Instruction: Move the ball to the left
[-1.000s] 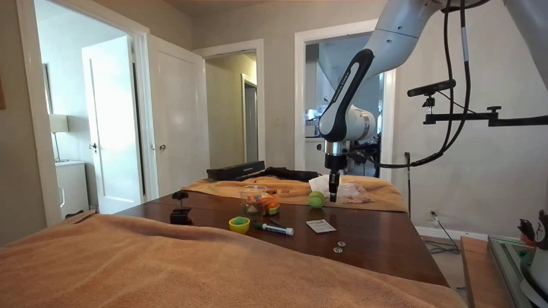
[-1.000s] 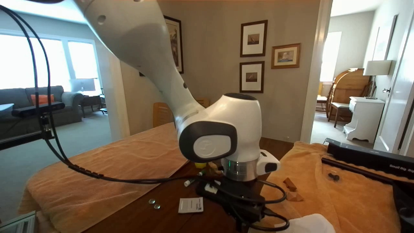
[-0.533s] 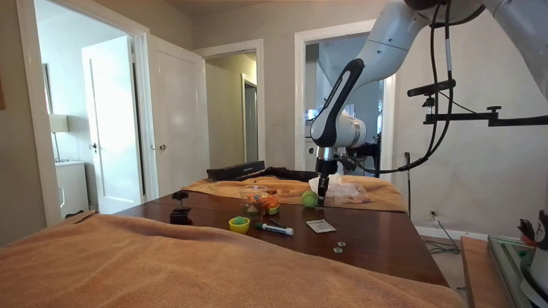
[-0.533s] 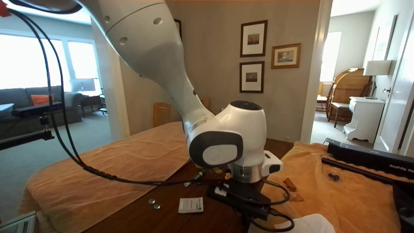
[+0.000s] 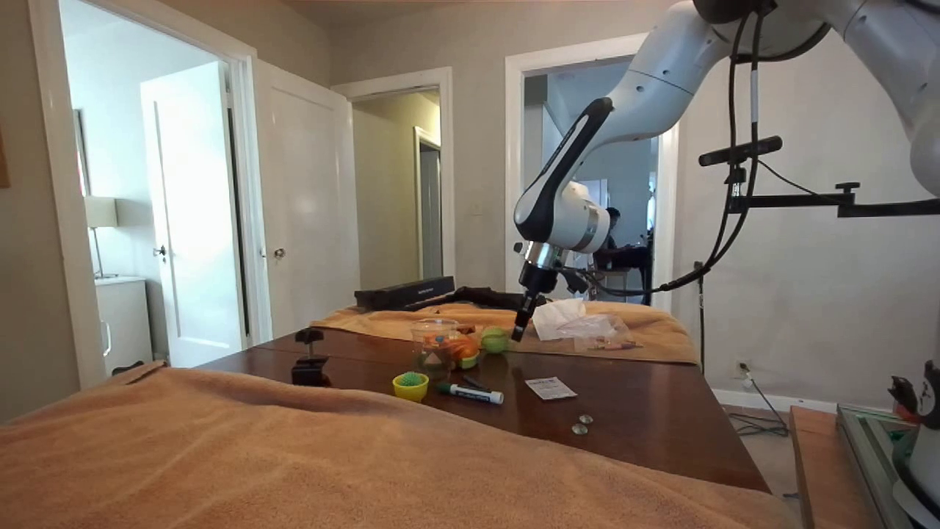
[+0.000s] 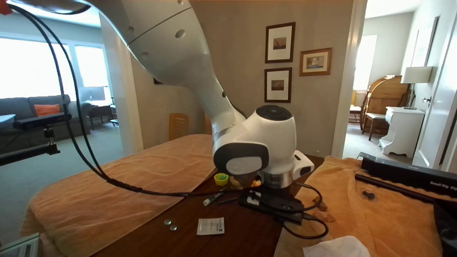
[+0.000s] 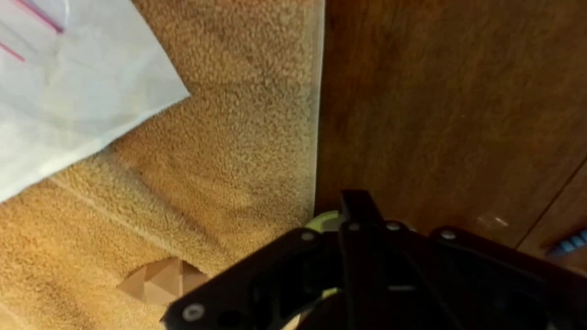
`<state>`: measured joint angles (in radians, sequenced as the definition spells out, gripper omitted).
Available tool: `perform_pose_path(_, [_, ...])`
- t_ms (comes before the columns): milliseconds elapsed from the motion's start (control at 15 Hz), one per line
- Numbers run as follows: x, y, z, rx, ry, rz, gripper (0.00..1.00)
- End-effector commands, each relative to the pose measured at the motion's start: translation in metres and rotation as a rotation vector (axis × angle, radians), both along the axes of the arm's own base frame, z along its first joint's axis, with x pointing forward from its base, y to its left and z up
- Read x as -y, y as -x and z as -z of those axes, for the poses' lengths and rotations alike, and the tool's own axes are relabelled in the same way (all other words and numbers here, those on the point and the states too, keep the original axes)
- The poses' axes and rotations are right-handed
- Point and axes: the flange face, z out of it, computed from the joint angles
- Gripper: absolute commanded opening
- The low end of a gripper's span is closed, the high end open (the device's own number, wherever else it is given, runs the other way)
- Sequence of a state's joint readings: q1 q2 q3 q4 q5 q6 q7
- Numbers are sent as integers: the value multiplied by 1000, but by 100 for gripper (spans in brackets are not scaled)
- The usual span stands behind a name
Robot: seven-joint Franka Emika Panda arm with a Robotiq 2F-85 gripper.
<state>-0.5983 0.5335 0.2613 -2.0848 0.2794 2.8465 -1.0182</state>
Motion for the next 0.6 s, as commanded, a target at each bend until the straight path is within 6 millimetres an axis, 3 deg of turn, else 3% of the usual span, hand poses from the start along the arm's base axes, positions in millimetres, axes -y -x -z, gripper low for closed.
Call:
perform_pose_path(0, [-2,-14,-6,94,-21,-37,0])
perform_pose_path(267, [-13,-10,-19,155,-52,-92,0])
perform_pose_path(533, [-11,23,-27,92,-19,-94,0])
